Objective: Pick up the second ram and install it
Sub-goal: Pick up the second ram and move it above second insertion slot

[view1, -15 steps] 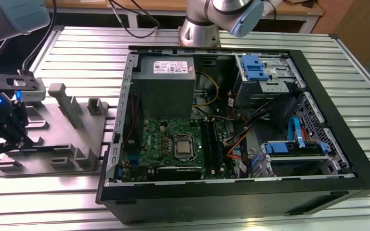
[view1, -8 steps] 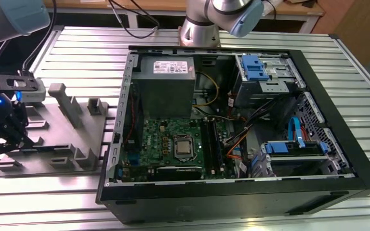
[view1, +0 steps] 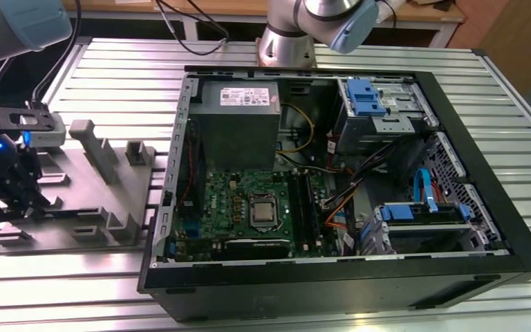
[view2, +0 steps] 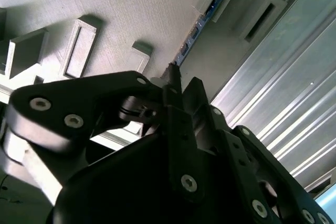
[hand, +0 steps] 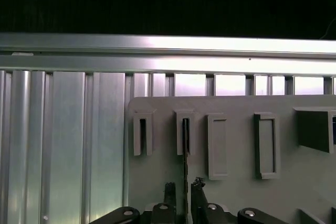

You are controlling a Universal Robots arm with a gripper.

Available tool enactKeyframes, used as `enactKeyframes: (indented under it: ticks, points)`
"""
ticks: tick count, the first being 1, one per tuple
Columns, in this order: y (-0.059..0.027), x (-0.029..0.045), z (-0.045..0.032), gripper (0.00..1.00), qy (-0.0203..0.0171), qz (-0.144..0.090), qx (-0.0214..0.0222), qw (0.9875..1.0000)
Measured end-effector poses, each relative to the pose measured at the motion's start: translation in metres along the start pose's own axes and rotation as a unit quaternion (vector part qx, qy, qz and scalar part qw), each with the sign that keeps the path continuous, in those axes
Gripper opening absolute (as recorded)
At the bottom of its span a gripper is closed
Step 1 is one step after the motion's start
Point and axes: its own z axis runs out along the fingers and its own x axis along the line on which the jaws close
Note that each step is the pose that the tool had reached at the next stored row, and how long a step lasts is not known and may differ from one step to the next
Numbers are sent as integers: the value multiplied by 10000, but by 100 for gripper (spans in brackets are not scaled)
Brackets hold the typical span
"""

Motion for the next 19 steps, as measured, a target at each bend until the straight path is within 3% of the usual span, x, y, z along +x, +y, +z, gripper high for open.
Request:
enactKeyframes:
  ticks: [1,2,5,10,15,19]
  points:
    - [0,0,0,20,0,0,0,10000]
    - [0,0,0,27,0,0,0,10000]
    - [1,0,3,27,-8,0,3,10000]
    - [1,1,38,27,-65,0,10,10000]
    - [5,2,81,27,-147,0,15,9999]
    - [9,4,110,27,-161,0,15,9999]
